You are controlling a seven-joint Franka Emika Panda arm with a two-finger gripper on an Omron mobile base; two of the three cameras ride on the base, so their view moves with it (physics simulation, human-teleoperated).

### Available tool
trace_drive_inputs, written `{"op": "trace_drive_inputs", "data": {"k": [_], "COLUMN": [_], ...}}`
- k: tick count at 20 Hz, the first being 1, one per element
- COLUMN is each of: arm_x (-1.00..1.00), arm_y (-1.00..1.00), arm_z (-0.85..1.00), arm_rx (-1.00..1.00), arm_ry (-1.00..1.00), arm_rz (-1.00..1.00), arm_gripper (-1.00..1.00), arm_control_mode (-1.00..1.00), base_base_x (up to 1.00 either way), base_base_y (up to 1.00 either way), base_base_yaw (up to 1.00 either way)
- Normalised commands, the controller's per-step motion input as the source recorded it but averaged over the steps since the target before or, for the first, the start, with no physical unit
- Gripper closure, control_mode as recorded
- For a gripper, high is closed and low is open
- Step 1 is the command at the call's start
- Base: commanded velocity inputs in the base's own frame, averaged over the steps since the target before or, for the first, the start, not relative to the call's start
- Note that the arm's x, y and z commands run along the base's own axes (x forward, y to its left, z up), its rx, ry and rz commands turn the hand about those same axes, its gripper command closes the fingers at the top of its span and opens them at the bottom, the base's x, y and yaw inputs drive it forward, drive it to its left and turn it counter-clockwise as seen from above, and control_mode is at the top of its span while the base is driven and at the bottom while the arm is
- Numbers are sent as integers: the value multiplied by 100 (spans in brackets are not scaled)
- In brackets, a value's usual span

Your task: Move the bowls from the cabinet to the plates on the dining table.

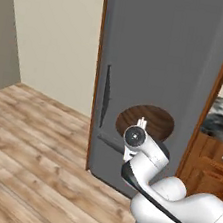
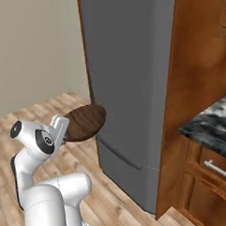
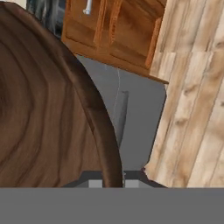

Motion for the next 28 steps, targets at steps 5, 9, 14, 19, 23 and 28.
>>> {"op": "trace_drive_inputs", "data": {"k": [5, 9, 14, 19, 23, 28], "arm_x": [0, 0, 0, 0, 0, 0], "arm_y": [0, 0, 0, 0, 0, 0], "arm_z": [0, 0, 0, 0, 0, 0], "arm_rx": [0, 0, 0, 0, 0, 0], "arm_ry": [0, 0, 0, 0, 0, 0], "arm_rz": [0, 0, 0, 0, 0, 0], "arm_gripper": [100, 100, 100, 100, 100, 100], "arm_control_mode": [100, 100, 100, 100, 100, 100], "base_base_x": [54, 79, 100, 100, 100, 100], "base_base_y": [48, 52, 23, 1, 0, 29], "base_base_yaw": [47, 45, 38, 31, 28, 35]}}
